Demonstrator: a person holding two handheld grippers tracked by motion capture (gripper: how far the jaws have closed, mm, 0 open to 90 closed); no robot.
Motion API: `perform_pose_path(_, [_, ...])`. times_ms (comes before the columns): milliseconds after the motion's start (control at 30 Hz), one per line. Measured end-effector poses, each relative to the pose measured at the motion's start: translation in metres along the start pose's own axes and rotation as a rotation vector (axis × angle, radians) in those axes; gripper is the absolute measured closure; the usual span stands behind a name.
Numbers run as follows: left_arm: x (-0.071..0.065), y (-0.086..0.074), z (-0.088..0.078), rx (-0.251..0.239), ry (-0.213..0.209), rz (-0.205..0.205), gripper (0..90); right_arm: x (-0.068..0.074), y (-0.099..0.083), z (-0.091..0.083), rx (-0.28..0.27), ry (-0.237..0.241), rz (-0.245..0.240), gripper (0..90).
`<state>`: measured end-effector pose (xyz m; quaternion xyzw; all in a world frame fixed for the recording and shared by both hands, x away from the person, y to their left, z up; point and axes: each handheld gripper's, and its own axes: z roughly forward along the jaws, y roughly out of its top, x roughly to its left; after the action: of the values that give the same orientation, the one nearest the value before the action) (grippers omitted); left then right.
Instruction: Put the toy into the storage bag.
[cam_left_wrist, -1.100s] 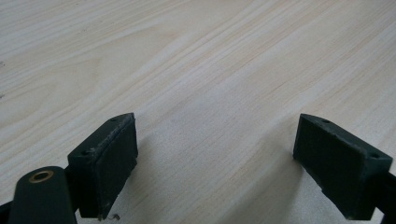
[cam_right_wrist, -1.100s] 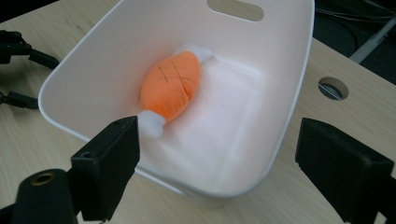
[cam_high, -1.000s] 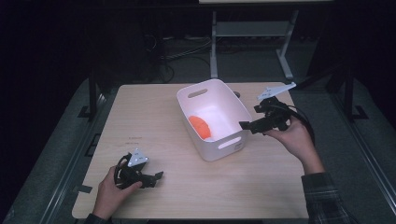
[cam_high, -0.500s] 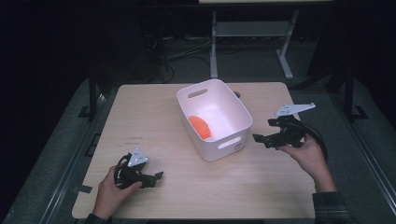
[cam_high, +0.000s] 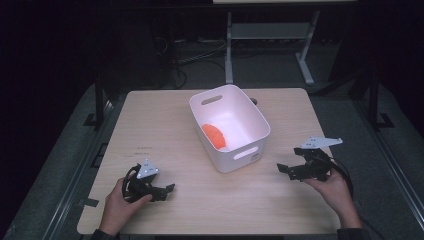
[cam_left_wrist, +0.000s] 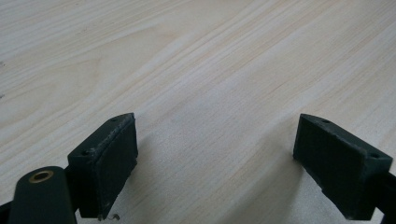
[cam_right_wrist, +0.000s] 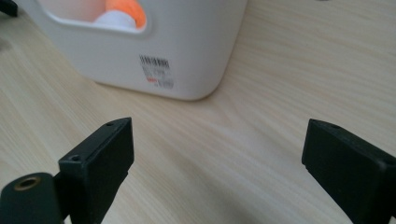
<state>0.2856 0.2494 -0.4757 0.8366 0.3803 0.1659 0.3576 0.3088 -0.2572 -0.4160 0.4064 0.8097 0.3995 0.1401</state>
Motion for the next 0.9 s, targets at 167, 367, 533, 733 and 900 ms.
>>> perform_pose_path(167, [0.0,0.0,0.0,0.001,0.001,0.0,12.9,0.004,-0.019,0.005,-0.002,-0.037,-0.005,8.6])
perform_pose_path(367, [0.0,0.0,0.0,0.002,0.001,0.0,12.9,0.003,-0.038,0.006,-0.004,-0.056,0.011,8.3])
perform_pose_path(533, [0.0,0.0,-0.001,0.001,0.002,-0.001,12.9,0.004,-0.048,0.007,0.007,-0.069,0.014,7.8])
perform_pose_path(733, [0.0,0.0,-0.001,0.001,0.002,-0.001,12.9,0.006,-0.057,0.008,0.033,-0.09,0.009,7.8])
perform_pose_path(900, [0.0,-0.001,-0.001,0.001,0.002,-0.001,12.9,0.005,-0.064,0.008,0.054,-0.114,0.008,7.8])
